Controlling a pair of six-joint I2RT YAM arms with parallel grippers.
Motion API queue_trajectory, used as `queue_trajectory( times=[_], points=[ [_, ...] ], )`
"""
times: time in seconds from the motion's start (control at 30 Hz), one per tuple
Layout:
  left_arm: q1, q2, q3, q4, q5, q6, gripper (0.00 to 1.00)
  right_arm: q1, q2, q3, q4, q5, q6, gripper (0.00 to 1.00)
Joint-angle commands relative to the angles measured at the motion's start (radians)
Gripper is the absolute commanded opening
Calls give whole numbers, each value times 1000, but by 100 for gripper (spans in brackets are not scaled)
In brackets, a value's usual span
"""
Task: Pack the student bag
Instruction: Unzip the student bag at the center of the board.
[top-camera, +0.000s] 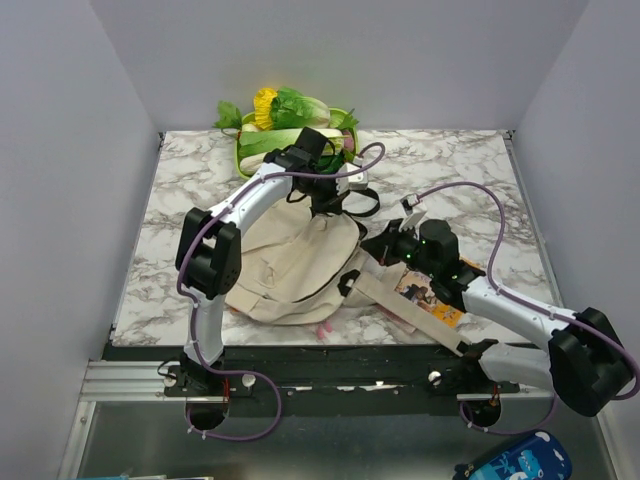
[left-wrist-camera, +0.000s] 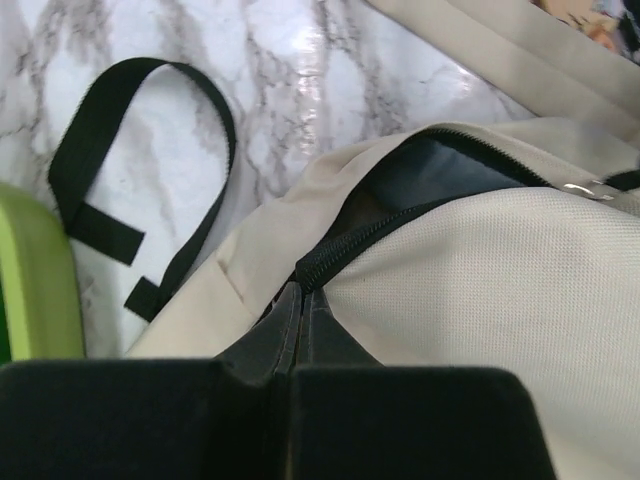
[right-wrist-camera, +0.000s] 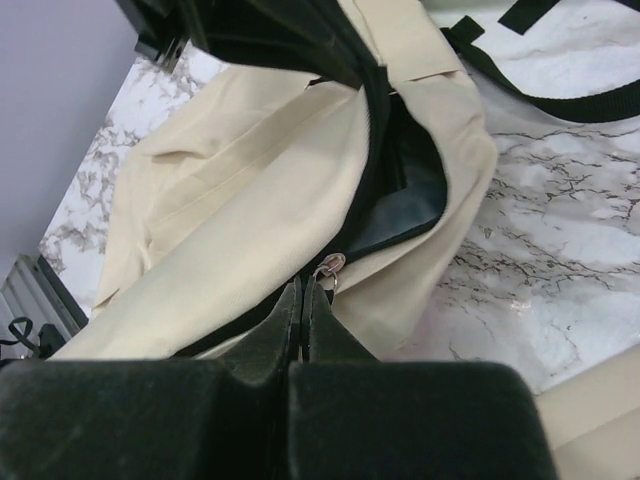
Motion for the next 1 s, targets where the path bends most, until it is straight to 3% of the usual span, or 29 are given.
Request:
queue_trajectory(
  times=[0.0,0.23,0.6,0.97],
  points=[
    [16,-41,-2,232,-139,-125,0,-1,-38,-18,17,-35,11,1],
    [4,-45,-2,303,-226,-222,0,37,-49,-9,11,-58,-3,1],
    [-88,-56,-59,264,-272,-167,0,192,-69,87,-28,-89,-55,1],
    [-99,-30,-33,281,-309,-218,0,338,-55,199,-196,-142,-182,1]
  ],
)
